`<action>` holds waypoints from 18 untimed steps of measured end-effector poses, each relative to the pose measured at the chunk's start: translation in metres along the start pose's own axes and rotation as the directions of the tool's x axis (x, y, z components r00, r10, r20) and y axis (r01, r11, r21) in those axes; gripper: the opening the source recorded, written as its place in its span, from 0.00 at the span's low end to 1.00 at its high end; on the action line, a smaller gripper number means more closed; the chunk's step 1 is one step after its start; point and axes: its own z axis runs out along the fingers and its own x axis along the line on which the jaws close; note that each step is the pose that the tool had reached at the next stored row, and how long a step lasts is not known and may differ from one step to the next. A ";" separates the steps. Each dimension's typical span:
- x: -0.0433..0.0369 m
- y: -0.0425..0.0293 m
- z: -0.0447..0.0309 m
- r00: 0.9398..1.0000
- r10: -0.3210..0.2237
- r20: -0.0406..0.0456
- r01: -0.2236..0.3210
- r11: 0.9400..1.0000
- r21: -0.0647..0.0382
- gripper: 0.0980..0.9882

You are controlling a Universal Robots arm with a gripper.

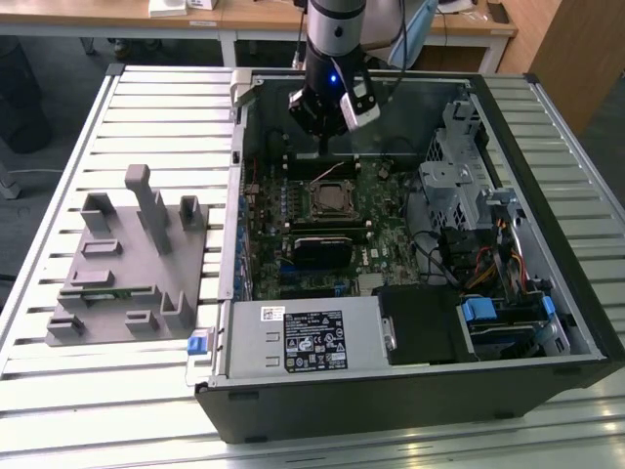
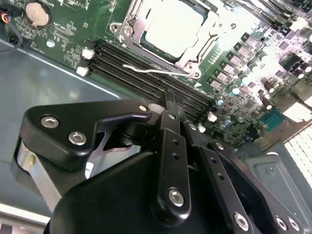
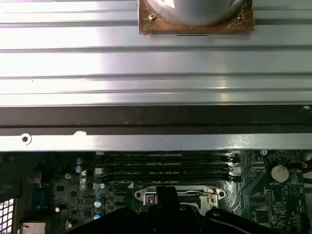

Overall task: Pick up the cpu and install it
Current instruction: 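Install the first cpu locking lever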

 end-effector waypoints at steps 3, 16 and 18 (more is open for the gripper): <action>-0.0008 -0.0005 0.0029 1.000 0.000 0.000 0.000 1.000 0.002 0.01; -0.0071 -0.0021 0.0126 0.999 -0.036 -0.005 0.036 0.999 0.020 0.01; -0.0108 -0.0023 0.0142 0.999 -0.036 -0.005 0.036 0.999 0.020 0.01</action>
